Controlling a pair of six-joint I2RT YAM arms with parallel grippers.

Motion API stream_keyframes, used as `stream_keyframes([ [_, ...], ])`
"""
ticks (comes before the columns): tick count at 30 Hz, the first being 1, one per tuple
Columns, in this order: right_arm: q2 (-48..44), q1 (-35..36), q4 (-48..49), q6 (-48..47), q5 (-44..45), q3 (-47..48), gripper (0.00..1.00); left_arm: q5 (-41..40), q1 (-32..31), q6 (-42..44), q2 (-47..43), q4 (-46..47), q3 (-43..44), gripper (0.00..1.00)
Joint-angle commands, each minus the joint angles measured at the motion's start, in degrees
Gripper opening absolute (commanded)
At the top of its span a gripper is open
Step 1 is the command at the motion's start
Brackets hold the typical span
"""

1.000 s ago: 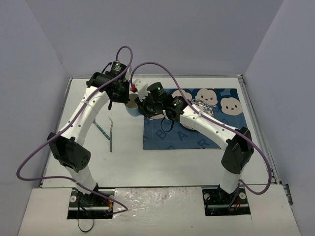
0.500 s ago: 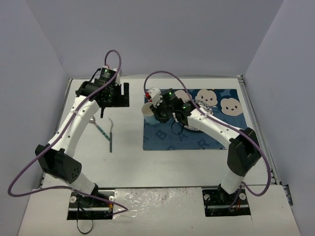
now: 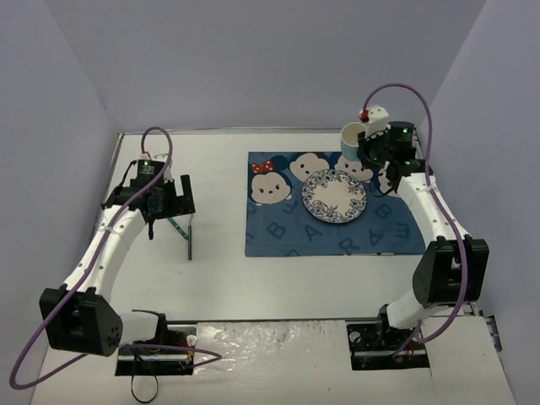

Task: Set the dinner table for one person

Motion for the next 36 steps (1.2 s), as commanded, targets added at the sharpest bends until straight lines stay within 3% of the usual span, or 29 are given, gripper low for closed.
stream_keyframes([
  [1,3.45,-8.1,9.79,-2.98,-8.6,5.26,0.0,1.15,1.74,0.31,-2.0,9.81,-3.42,0.97],
  [5,8.79,-13.46,10.92,-2.63,-11.22,9.28,0.0,0.02,2.34,1.55,-1.37,11.18,-4.8,0.97],
  [14,17.56,-18.5,13.97,-2.89,-12.21,13.76,0.0,0.7,4.66,2.02,-1.23,12.23,-6.51,0.97],
  [36,30.11,-20.71,16.87,-3.1,-11.51,21.65,0.0,-0.83,4.96,2.78,-0.99,13.63,-8.24,0.97],
])
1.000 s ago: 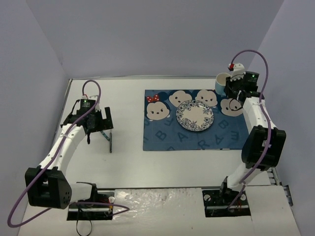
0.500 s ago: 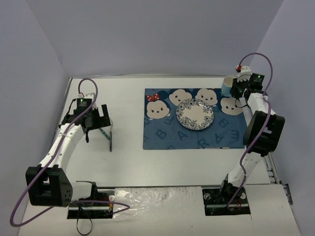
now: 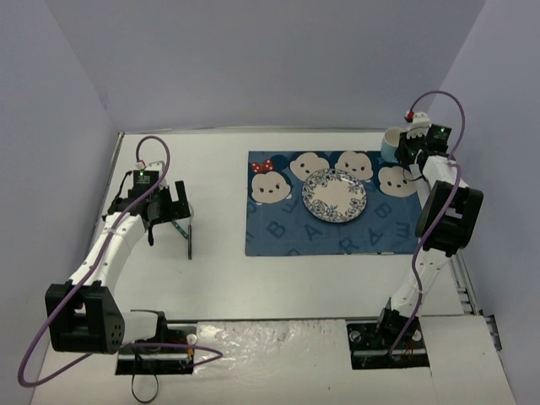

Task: Set the dinner table for one person

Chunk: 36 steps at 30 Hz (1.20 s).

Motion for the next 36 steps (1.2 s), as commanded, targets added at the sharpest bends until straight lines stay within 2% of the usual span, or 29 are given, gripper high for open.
stream_keyframes([
  [1,-0.92,-0.55,8.56,-0.91,-1.59,4.39,0.0,-1.28,0.43,0.95,-0.5,2.49,1.0,0.97],
  [8,0.27,-0.99,9.26,-0.31,-1.46,1.97,0.01,-1.38,0.43,0.86,-0.57,2.5,0.89,0.97],
  [12,-0.59,-1.18,9.91,-0.18,-0.33,-1.16,0.22,-1.47,0.43,0.48,-0.1,1.94,0.99,0.97],
  [17,-4.44,-1.61,10.86,1.12,1.92,-4.94,0.63,-1.56,0.35,-0.56,-0.31,1.71,0.8,0.97],
  [19,-7.07,-1.61,11.15,2.15,3.77,-6.27,0.76,-1.96,0.3,-1.35,-0.48,1.57,0.75,0.97],
  [24,-17.14,-1.19,10.99,8.34,7.37,-11.37,0.98,-3.22,0.43,-4.86,0.2,-0.29,1.15,0.97],
  [27,-23.18,0.1,9.65,13.2,9.96,-15.44,1.0,-3.5,0.43,-7.46,0.6,-1.11,1.24,0.97],
  [30,-29.35,3.49,5.85,15.96,17.4,-19.27,1.0,-6.54,0.49,-9.33,1.41,-1.46,1.24,0.97],
  [32,-36.23,9.42,4.68,21.54,24.03,-22.6,1.0,-7.04,1.16,-11.32,2.42,-0.79,1.05,0.96],
  [35,-41.12,15.5,4.13,31.4,25.22,-26.62,1.0,-7.95,1.93,-13.83,4.58,0.48,0.9,0.92],
  [36,-41.76,17.37,3.37,31.9,24.65,-27.11,1.0,-7.67,2.08,-14.41,5.87,0.68,1.14,0.91],
])
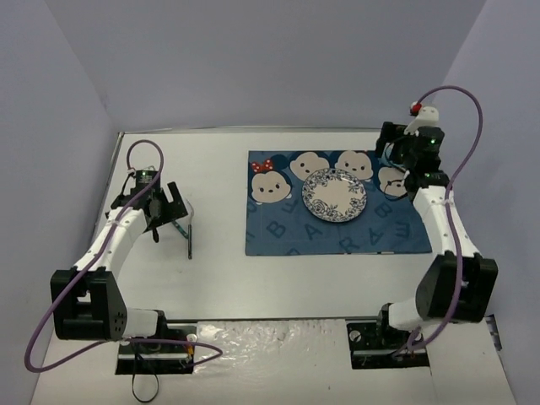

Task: Set the dinner table for one person

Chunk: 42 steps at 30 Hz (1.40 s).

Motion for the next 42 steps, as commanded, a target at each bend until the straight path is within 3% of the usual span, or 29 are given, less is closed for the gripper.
stream_keyframes([
  [1,-6.19,9.45,-1.67,12.15,4.68,-3.74,1.0,-2.05,1.27,-5.7,3.47,2.7,1.43,0.89],
  [5,-9.42,19.72,-4.15,12.69,4.1,-6.6,1.0,-0.38,1.24,-7.38,6.8,3.93,1.87,0.85],
  [8,-12.52,26.17,-4.4,14.53,4.23,-11.03,1.0,0.42,0.5,-7.3,7.59,4.07,2.68,0.76],
  [16,-19.93,35.15,-4.29,19.21,4.59,-20.91,1.0,-0.39,-4.64,-5.86,8.86,3.68,3.44,0.65],
  [22,-22.02,38.02,-4.28,19.53,3.61,-23.77,1.0,1.03,-6.03,-0.7,16.26,4.49,10.45,0.62],
  [29,-23.4,39.19,-4.2,20.41,2.69,-25.39,1.0,-1.35,-7.67,4.12,25.34,2.25,18.38,0.52],
  [36,-24.91,39.36,-4.46,19.99,2.78,-26.01,1.0,-3.55,-8.58,5.74,31.46,0.84,22.39,0.35],
  [42,-25.08,39.45,-4.5,20.24,2.69,-26.33,1.0,-7.62,-9.78,6.81,33.33,-1.02,25.13,0.15],
])
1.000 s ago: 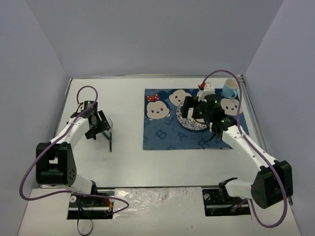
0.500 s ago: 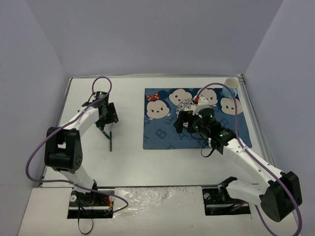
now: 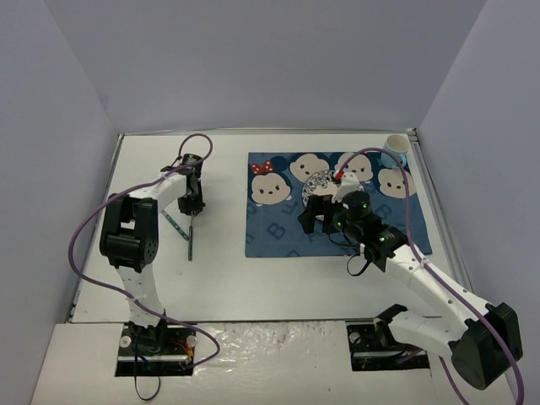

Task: Set the dinner table for one person

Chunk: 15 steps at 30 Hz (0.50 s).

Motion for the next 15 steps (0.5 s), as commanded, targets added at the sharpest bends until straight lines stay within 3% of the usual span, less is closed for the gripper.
stream_keyframes([
  [1,-1.26,0.46,3.25,0.61,-0.43,-0.07,1.0,-5.65,-1.18,2.0,-0.95,-1.85,4.44,0.12],
  [4,-1.07,0.53,3.2,0.7,-0.43,-0.37,1.0,-8.79,-2.9,3.05,-0.39,-4.48,6.71,0.01],
  [15,-0.94,0.63,3.18,0.43,-0.86,-0.95,1.0,-25.47,-11.88,2.48,9.52,-16.26,16.42,0.0],
])
